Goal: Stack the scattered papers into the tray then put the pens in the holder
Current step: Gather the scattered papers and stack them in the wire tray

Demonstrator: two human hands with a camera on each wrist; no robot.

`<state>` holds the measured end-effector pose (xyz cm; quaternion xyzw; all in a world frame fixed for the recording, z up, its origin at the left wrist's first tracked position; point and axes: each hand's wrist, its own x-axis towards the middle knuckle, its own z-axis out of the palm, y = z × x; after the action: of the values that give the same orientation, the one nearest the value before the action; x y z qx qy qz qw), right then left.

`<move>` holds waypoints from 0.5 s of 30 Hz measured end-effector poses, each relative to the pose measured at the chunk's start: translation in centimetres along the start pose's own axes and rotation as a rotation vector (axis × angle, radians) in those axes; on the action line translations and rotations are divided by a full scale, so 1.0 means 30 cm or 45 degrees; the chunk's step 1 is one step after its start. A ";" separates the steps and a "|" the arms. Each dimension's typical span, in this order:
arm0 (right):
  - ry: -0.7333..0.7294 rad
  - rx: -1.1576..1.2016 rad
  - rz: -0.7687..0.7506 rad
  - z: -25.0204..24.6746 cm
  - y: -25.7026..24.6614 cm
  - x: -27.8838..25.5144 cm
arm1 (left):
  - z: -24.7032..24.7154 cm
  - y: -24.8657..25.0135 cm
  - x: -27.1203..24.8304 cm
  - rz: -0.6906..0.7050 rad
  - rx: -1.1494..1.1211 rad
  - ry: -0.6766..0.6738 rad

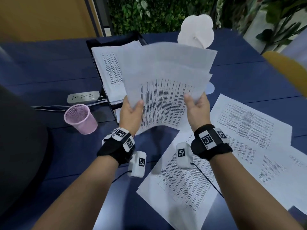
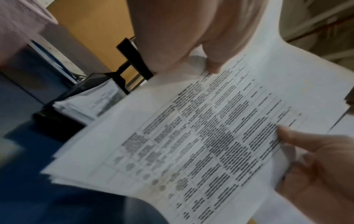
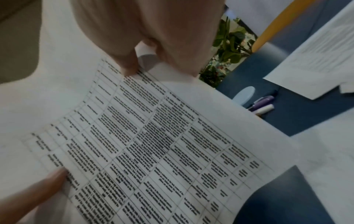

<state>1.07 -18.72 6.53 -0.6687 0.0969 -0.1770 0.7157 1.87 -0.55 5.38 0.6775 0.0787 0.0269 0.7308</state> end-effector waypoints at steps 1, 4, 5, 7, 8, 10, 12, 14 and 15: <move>0.007 0.001 -0.035 0.004 -0.007 0.000 | 0.004 0.018 -0.006 0.031 0.001 0.013; 0.001 -0.008 -0.058 0.010 -0.017 -0.001 | -0.005 0.034 0.012 0.129 0.067 0.091; -0.005 -0.027 -0.026 0.008 -0.010 0.000 | -0.016 0.037 0.019 0.102 0.054 0.110; -0.018 -0.082 0.054 0.000 0.018 0.003 | -0.037 0.035 0.026 0.055 0.031 0.089; -0.028 -0.115 0.077 -0.005 0.033 0.004 | -0.045 0.039 0.024 0.044 0.023 0.069; -0.064 -0.179 0.102 -0.012 0.059 0.004 | -0.046 0.032 0.026 0.038 -0.010 0.045; -0.100 -0.204 0.120 -0.015 0.071 -0.001 | -0.036 0.042 0.012 0.052 0.020 0.052; -0.113 -0.216 0.121 -0.019 0.076 0.000 | -0.036 0.058 0.005 0.064 0.021 0.046; -0.117 -0.229 0.133 -0.024 0.079 0.001 | -0.039 0.062 0.011 0.068 0.003 0.061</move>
<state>1.12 -19.30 4.12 -0.7317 0.1144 -0.0992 0.6646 2.13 0.80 7.11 0.6795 0.0781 0.0624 0.7269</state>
